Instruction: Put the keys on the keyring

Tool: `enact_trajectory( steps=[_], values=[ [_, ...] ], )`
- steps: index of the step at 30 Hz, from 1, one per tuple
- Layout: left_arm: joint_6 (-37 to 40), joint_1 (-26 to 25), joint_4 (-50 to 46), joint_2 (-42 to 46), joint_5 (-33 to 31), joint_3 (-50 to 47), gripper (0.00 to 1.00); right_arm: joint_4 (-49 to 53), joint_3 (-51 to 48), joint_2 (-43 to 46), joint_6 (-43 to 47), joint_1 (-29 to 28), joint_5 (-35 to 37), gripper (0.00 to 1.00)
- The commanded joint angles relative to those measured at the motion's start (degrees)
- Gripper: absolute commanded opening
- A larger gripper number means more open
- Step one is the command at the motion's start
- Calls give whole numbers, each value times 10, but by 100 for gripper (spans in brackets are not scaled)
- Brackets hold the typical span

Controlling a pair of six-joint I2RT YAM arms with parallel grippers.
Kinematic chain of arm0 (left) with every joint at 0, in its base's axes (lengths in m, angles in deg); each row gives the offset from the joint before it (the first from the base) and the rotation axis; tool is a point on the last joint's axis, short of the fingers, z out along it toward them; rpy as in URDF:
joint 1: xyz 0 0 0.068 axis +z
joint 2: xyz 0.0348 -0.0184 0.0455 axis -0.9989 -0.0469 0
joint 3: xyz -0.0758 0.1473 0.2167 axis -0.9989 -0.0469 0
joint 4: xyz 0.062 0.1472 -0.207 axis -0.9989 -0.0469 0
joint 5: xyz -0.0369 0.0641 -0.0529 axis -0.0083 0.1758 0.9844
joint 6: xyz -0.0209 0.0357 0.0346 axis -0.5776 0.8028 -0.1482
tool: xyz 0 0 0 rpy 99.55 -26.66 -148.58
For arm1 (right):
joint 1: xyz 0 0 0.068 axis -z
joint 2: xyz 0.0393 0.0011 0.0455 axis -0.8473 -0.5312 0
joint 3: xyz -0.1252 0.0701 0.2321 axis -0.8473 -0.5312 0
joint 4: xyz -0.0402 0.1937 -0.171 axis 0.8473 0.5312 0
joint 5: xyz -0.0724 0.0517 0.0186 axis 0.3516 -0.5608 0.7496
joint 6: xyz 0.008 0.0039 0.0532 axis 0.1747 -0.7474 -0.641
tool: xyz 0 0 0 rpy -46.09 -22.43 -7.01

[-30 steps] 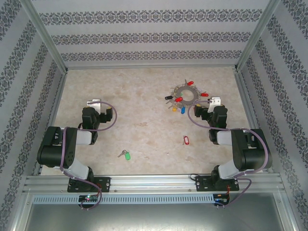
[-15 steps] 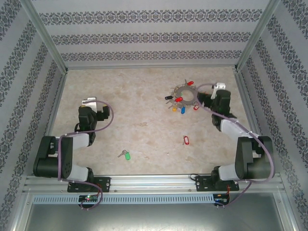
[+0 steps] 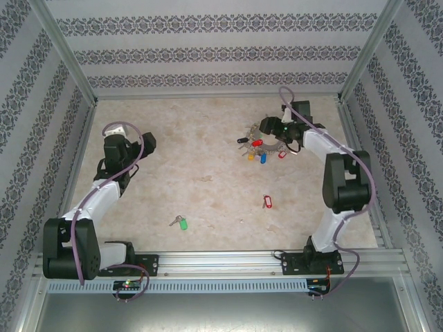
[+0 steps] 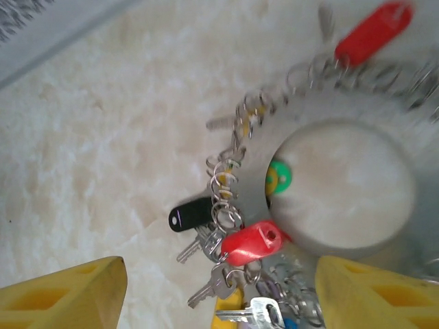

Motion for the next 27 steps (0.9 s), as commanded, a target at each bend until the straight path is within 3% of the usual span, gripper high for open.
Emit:
enact_trajectory(
  steps=[1,13,18,27],
  values=[
    [-56,-12,-35,1,103,8,100,78,61,-45,-10,-7,-33,70],
    [-68,-64,-74,3,124,13,100,165,184,-161,-3,-26,15,70],
    [-60,-90,-82,2,124,15,100,186,215,-187,5,-33,3,69],
    [-32,-110,-122,0,117,38,100,206,187,-183,36,-68,-23,65]
  ],
)
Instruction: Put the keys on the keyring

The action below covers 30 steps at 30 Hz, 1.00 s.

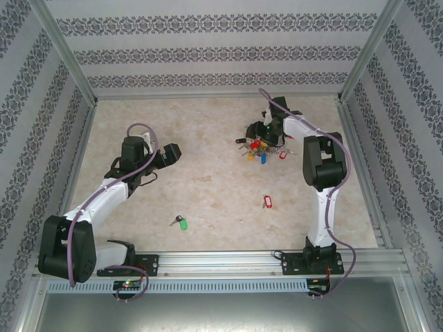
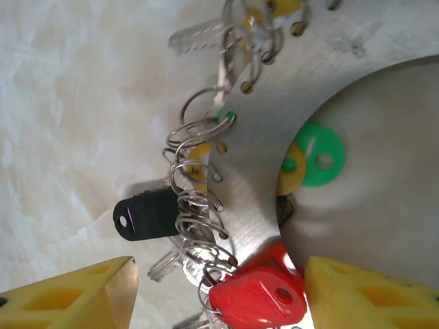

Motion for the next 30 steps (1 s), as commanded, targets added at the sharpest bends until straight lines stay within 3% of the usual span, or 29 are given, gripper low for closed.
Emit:
enact_trajectory(
  steps=[1,15,23,30],
  values=[
    [16,-6,-24,1,2,19,100,21,-23,5,22,-20,-29,65],
    [11,-8,-18,-31,22,34,99,-41,-179,145,-9,-196,-57,63],
    [36,-58,-61,-124,45,110,88,-78,-322,307,-72,-131,27,58],
    [64,-115,-112,-247,52,210,79,-152,-498,445,-194,-145,37,55]
  ],
)
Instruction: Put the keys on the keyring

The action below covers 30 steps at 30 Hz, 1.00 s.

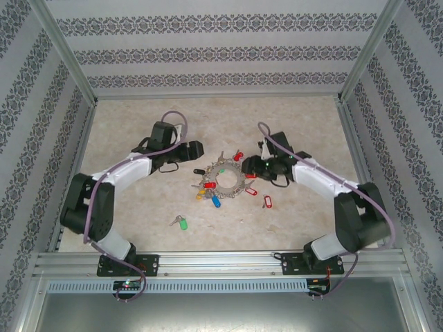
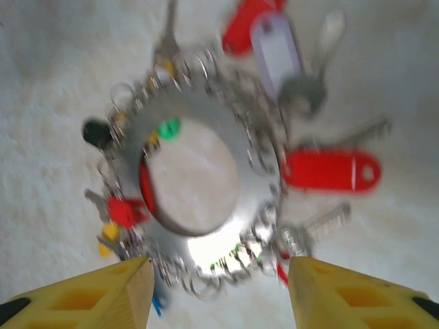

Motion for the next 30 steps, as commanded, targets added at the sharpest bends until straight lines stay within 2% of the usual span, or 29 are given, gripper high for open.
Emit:
enact_trajectory(
  steps=[1,6,11,18,25,30],
  values=[
    [31,-23,-53,-47,12,44,78,-57,-66,38,-100,-22,-1,54],
    [52,-41,-86,-116,17,105,75,-139,-129,61,-189,-65,0,56],
    [65,-45,-103,-166,29,152,71,-226,-154,10,-244,-76,-29,55],
    [76,-52,-126,-209,65,187,63,-268,-147,-49,-267,-91,-22,53],
    [77,-59,-129,-231,77,188,63,-282,-157,-70,-293,-94,16,53],
    [79,-65,-131,-239,86,182,60,-335,-161,-85,-303,-87,35,50]
  ],
)
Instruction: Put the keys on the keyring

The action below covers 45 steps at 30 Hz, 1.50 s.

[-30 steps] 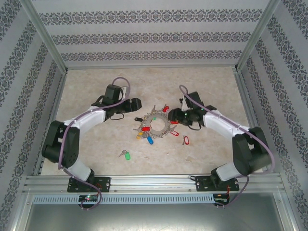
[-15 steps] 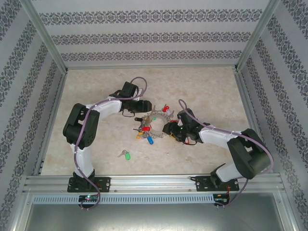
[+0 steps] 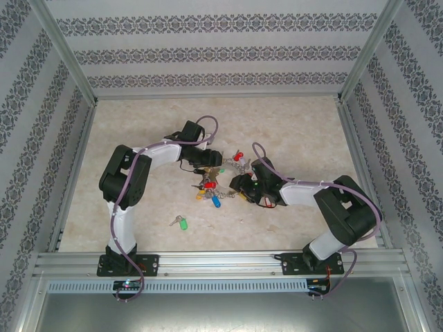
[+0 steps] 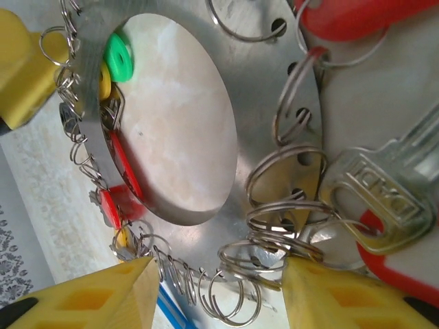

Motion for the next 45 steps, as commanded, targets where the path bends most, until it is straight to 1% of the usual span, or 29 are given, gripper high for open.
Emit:
enact_trajectory(
  steps=[1,7,10,13,17,19,24,27,31,33,34,35,37,40,42,43,45],
  values=[
    [15,-11,-21,-13,17,3,59,-46,-10,-19,-16,3,40,50],
    [-5,-12,1,-9,34,-22,51,-110,-18,-33,-43,9,70,50],
    [-16,-13,18,-4,45,-36,50,-149,-31,-40,-55,15,76,50],
    [-31,-12,34,3,63,-46,50,-181,-37,-51,-54,25,60,48],
    [-59,-12,73,12,96,-60,50,-190,-34,-62,-49,28,39,45],
    [-69,-10,87,17,102,-66,50,-193,-36,-65,-49,28,37,45],
    [-93,-2,111,40,108,-83,45,-196,-40,-65,-41,33,33,44],
    [-99,4,115,55,108,-90,39,-196,-40,-61,-29,37,26,41],
    [-107,10,118,68,103,-98,38,-196,-35,-46,-6,39,14,31],
    [-108,12,119,73,95,-103,38,-196,-34,-39,2,41,10,28],
    [-111,13,121,76,92,-108,38,-194,-33,-35,5,43,7,26],
    [-112,13,120,79,85,-111,39,-195,-33,-31,6,44,4,21],
    [-116,14,123,92,70,-118,41,-198,-35,-21,10,46,-2,18],
    [-128,18,130,117,45,-133,52,-198,-33,2,20,52,-18,14],
    [-136,23,139,134,34,-145,56,-194,-29,22,25,57,-32,13],
    [-142,26,140,142,29,-148,62,-194,-27,33,28,60,-41,13],
    [-153,35,147,156,27,-156,69,-189,-20,50,34,64,-61,11]
  ],
)
